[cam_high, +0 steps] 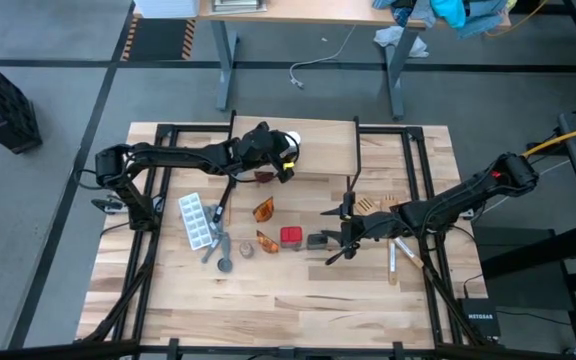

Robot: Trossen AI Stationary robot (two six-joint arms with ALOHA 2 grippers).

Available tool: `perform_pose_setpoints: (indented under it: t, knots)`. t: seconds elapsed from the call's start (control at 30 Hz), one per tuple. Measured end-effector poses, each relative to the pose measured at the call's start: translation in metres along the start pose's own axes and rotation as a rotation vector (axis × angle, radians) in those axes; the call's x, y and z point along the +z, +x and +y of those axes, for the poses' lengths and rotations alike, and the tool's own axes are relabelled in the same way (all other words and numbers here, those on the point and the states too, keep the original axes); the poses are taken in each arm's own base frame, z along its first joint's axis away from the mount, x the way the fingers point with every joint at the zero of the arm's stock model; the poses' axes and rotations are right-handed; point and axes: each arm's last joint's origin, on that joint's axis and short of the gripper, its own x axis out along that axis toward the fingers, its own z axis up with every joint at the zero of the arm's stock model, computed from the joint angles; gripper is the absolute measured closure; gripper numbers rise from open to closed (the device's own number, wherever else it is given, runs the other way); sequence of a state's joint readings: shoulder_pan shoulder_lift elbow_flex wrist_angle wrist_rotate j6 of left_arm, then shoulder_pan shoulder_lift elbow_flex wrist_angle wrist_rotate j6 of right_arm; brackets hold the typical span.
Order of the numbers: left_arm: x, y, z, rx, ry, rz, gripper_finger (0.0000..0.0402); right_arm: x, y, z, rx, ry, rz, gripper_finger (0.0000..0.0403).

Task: Shelf spices
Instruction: Remove the white seasoning bottle from the shelf

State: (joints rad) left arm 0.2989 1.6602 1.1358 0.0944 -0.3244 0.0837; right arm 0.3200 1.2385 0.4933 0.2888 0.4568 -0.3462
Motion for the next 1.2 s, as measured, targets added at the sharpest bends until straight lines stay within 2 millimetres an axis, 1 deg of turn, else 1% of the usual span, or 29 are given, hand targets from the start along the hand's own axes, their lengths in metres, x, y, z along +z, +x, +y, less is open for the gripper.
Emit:
perform_pose_setpoints:
  t: [0.17, 0.27, 0.33, 0.4, 0.53, 0.63, 0.73, 0.83, 0.97, 1.07, 1.2]
  knots:
    - [0.002, -0.005, -0.002, -0.007, 0.01, -0.004, 0.0215, -0.001, 0.0, 0.0, -0.013, -0.005, 0.016, 0.0157]
    - [0.01, -0.014, -0.003, -0.018, 0.011, -0.02, 0.0215, -0.003, 0.0, 0.0, -0.014, -0.012, 0.03, 0.0157]
    - [0.017, -0.026, -0.004, -0.03, 0.012, -0.034, 0.0215, -0.004, 0.0, 0.001, -0.008, -0.02, 0.045, 0.0157]
    - [0.024, -0.042, -0.004, -0.045, 0.007, -0.046, 0.0215, -0.006, 0.0, 0.001, 0.0, -0.028, 0.059, 0.0157]
    - [0.036, -0.08, -0.005, -0.066, -0.012, -0.052, 0.0215, -0.007, 0.0, 0.003, 0.028, -0.034, 0.063, 0.0157]
    - [0.039, -0.11, -0.01, -0.053, -0.012, -0.043, 0.0215, -0.007, 0.0, 0.003, 0.036, -0.033, 0.059, 0.0157]
    - [0.038, -0.139, -0.017, -0.008, -0.016, -0.019, 0.0215, -0.007, 0.0, 0.003, 0.036, -0.032, 0.059, 0.0157]
    - [0.029, -0.166, -0.027, 0.033, -0.032, 0.007, 0.0215, -0.006, 0.0, 0.002, 0.024, -0.025, 0.059, 0.0157]
    - [0.005, -0.194, -0.042, 0.055, -0.072, 0.045, 0.0215, -0.005, 0.0, 0.002, 0.012, 0.024, 0.046, 0.0157]
    - [-0.016, -0.209, -0.056, 0.048, -0.117, 0.053, 0.0215, -0.005, 0.0, 0.002, 0.011, 0.055, 0.045, 0.0157]
    - [-0.046, -0.219, -0.075, 0.002, -0.155, 0.071, 0.0215, -0.005, 0.0, 0.001, 0.009, 0.115, 0.045, 0.0157]
